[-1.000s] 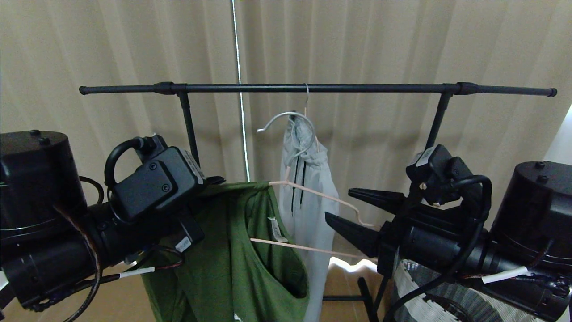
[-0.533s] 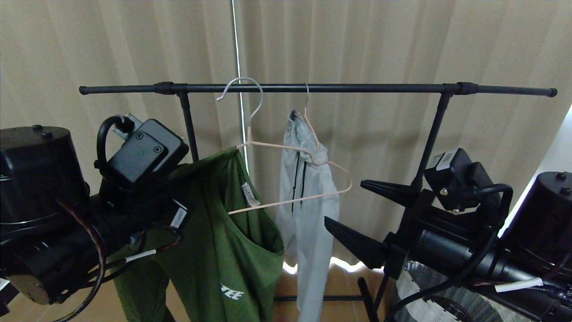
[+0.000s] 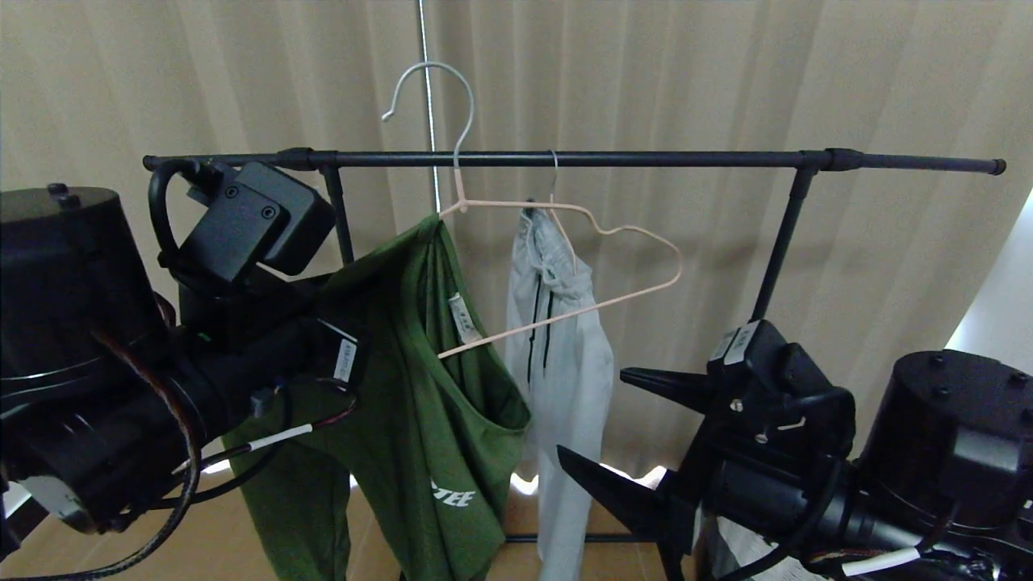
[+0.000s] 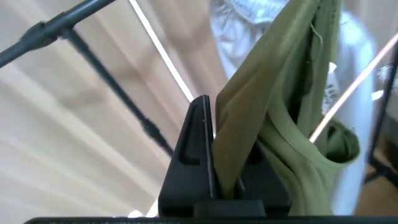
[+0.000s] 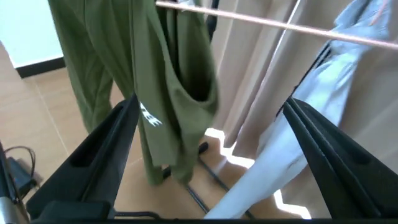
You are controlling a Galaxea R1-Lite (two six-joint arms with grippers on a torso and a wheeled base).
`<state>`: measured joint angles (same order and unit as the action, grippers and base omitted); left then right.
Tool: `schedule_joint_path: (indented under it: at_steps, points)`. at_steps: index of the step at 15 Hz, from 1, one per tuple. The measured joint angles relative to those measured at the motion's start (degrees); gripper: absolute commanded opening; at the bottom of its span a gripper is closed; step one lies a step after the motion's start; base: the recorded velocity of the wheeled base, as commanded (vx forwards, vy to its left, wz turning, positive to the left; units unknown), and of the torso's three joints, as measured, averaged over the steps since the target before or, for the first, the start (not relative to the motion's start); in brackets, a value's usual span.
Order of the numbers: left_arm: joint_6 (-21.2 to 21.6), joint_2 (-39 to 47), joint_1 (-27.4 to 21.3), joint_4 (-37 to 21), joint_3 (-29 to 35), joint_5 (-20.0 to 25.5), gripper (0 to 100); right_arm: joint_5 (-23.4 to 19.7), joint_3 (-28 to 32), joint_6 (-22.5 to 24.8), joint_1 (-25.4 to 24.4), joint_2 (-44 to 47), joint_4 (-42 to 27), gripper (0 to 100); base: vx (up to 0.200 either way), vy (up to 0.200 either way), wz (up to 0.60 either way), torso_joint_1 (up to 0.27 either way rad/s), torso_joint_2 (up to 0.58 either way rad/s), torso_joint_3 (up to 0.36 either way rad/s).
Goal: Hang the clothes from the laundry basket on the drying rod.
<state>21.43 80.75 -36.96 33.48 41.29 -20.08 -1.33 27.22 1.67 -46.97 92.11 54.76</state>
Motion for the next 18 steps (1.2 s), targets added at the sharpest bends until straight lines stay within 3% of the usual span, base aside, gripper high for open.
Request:
schedule_joint_path:
  at_steps: [2,7,12,15,18]
  points:
    - [0.0,-0.32,-0.82,1.06,0.61,0.29,0,0.02,1.28,-0.01,-0.22,2.35,0.61,100,0.0,0.0,0.0,0.0,0.0,0.0]
    - [0.0,-0.77,-2.78,3.12,0.66,0.45,0,0.62,2.93,0.05,-0.22,9.84,9.61,100,0.0,0.0,0.0,0.0,0.0,0.0]
    - [-0.04,-1.17,-3.3,3.17,0.71,0.34,0,5.89,1.77,0.13,1.27,12.93,9.94,100,0.0,0.0,0.0,0.0,0.0,0.0]
    - [-0.06,-1.4,-3.3,3.19,0.55,0.38,0,5.79,0.65,-0.3,4.28,12.85,10.3,100,0.0,0.0,0.0,0.0,0.0,0.0]
    - [-0.09,-1.43,-3.3,3.19,0.46,0.34,0,3.11,0.39,-0.72,4.41,12.82,17.01,100,0.0,0.0,0.0,0.0,0.0,0.0]
